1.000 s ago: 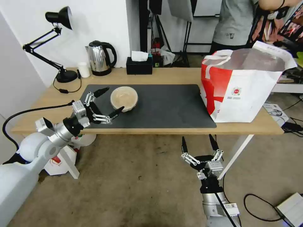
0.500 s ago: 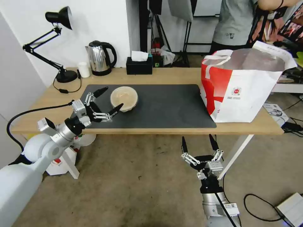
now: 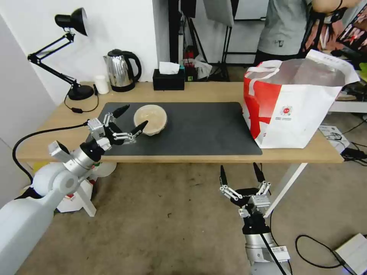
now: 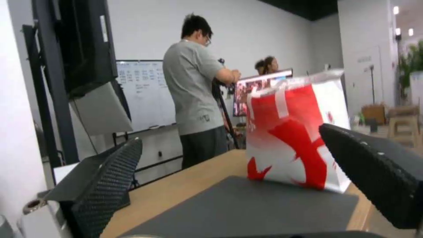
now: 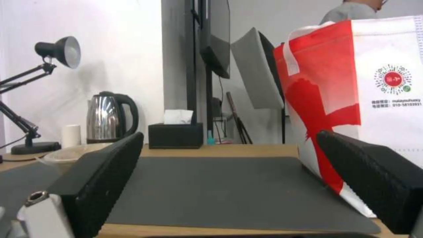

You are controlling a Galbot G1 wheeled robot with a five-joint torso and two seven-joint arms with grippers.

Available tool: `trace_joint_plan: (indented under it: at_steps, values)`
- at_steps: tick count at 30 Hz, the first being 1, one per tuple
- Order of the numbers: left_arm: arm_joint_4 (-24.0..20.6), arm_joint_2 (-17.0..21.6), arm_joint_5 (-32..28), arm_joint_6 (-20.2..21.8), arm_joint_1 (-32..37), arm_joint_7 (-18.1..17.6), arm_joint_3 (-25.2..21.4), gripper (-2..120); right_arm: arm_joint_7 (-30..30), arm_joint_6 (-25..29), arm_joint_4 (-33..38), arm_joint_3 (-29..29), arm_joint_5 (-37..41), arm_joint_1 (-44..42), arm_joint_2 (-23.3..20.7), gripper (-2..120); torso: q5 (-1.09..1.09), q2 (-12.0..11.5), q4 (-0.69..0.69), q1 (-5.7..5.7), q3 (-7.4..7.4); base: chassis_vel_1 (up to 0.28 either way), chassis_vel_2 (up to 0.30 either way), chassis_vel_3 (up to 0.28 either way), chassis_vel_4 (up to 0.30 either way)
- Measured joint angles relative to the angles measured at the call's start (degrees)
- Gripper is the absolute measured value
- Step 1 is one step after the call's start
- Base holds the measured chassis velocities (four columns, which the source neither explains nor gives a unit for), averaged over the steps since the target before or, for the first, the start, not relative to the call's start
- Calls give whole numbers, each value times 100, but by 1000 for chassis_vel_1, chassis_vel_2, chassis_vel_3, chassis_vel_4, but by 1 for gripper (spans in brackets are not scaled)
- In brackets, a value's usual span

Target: Pick up the trash from the table and place it into the takeout bag.

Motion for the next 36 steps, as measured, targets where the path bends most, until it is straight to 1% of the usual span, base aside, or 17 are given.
trace_joint_plan:
  at_steps: [12, 15, 16, 19, 21, 22, 25, 26, 29, 30, 32, 36]
  values:
    - [58, 220, 219, -62, 9, 192, -181, 100, 0, 0, 0, 0, 0, 0, 0, 100, 1, 0, 1, 0, 0, 0, 0, 0, 0]
    - [217, 260, 708, -218, -2, 382, -349, 100, 0, 0, 0, 0, 0, 0, 0, 100, 0, 0, 0, 0, 0, 0, 0, 0, 0]
    - [217, 260, 708, -218, -2, 382, -349, 100, 0, 0, 0, 0, 0, 0, 0, 100, 0, 0, 0, 0, 0, 0, 0, 0, 0]
    - [314, 323, 1150, -335, 0, 555, -575, 100, 0, 0, 0, 0, 0, 0, 0, 100, 0, 0, 1, 0, 0, 0, 0, 0, 0]
    - [325, 332, 1224, -356, 2, 568, -616, 100, 0, 0, 0, 0, 0, 0, 0, 100, 0, 0, 1, 0, 0, 0, 0, 0, 0]
    - [335, 345, 1361, -392, 2, 584, -677, 100, 0, 0, 0, 0, 0, 0, 0, 100, -1, 0, 1, 0, 0, 0, 0, 0, 0]
    - [327, 395, 1982, -557, -29, 641, -922, 100, 0, 0, 0, 0, 0, 0, 0, 100, 0, 0, 1, 0, 0, 0, 0, 0, 0]
    - [327, 395, 1982, -557, -29, 641, -922, 100, 0, 0, 0, 0, 0, 0, 0, 100, 0, 0, 1, 0, 0, 0, 0, 0, 0]
    - [236, 426, 2644, -743, -55, 726, -1099, 100, 0, 0, 0, 0, 0, 0, 0, 100, 0, 0, 0, 0, 0, 0, 0, 0, 0]
    - [236, 426, 2644, -743, -55, 726, -1099, 100, 0, 0, 0, 0, 0, 0, 0, 100, 0, 0, 0, 0, 0, 0, 0, 0, 0]
    - [171, 464, 2919, -817, -39, 760, -1169, 100, 0, 0, 0, 0, 0, 0, 0, 100, 1, 0, 1, 0, 0, 0, 0, 0, 0]
    - [148, 481, 3159, -905, -68, 764, -1215, 100, 0, 0, 0, 0, 0, 0, 0, 100, 0, 0, 0, 0, 0, 0, 0, 0, 0]
